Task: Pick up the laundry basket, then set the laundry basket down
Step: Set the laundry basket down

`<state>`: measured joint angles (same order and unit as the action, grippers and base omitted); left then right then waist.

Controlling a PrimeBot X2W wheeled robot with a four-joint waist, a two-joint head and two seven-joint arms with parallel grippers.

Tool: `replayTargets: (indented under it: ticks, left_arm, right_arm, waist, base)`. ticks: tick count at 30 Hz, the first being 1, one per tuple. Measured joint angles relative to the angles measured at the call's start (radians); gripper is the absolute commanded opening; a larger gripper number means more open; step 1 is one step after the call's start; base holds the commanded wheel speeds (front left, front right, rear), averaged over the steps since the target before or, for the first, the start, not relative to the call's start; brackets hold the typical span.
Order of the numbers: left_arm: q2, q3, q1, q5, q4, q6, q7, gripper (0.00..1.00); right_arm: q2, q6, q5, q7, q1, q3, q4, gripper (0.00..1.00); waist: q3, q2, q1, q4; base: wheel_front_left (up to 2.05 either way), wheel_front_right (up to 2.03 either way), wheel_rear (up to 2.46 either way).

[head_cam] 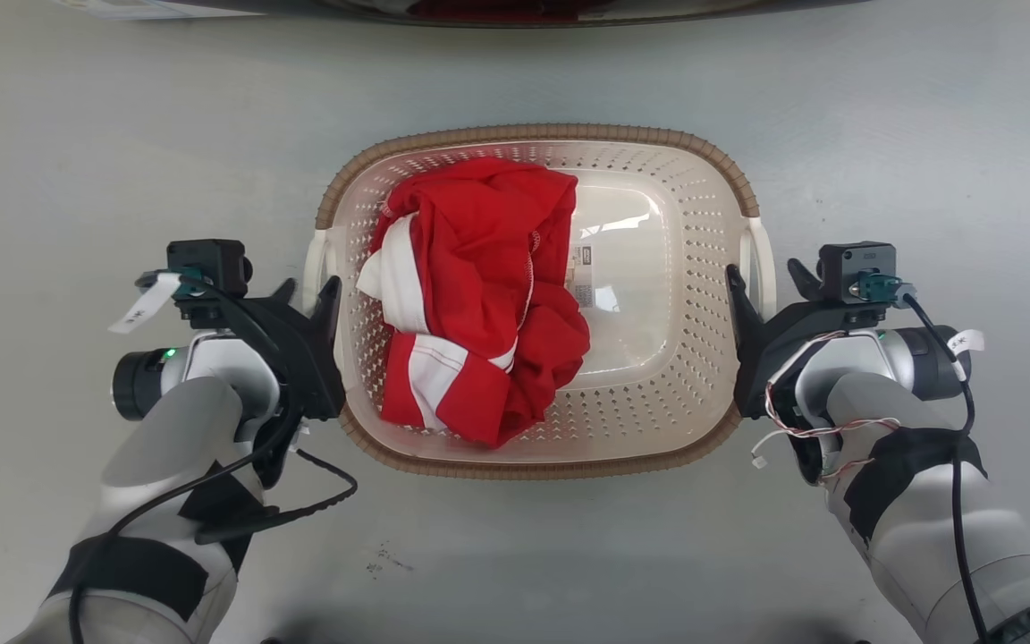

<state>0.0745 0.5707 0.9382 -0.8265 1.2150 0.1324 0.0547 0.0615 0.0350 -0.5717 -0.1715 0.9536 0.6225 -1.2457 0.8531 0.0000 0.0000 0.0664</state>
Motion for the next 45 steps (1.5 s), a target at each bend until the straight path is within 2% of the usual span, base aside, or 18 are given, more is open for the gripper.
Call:
replayTargets:
  ticks: [3, 19, 33, 45]
  left_arm:
    - [0.016, 0.005, 0.000, -0.001, -0.002, 0.000, 0.000, 1.00]
    - [0.004, 0.022, -0.052, -0.033, 0.008, 0.000, 0.036, 1.00]
    - [0.044, 0.059, -0.133, 0.009, 0.001, 0.000, 0.161, 1.00]
    - [0.071, 0.061, -0.250, 0.033, -0.053, -0.002, 0.195, 1.00]
  right_arm:
    - [0.010, -0.006, 0.000, -0.002, 0.000, 0.000, -0.003, 1.00]
    - [0.016, -0.053, -0.009, -0.042, -0.047, 0.001, -0.016, 1.00]
    - [0.012, -0.088, -0.015, -0.073, -0.140, 0.002, 0.013, 1.00]
    - [0.012, -0.086, -0.013, -0.078, -0.251, -0.027, 0.142, 1.00]
  waist:
    - [-0.002, 0.0000, 0.0000, 0.001]
    - [-0.096, 0.0000, 0.0000, 0.009]
    - [-0.273, 0.0000, -0.0001, -0.004]
    - [-0.463, 0.0000, -0.0002, -0.031]
  base:
    - [0.00, 0.00, 0.00]
    - [0.00, 0.00, 0.00]
    - [0.00, 0.00, 0.00]
    - [0.00, 0.00, 0.00]
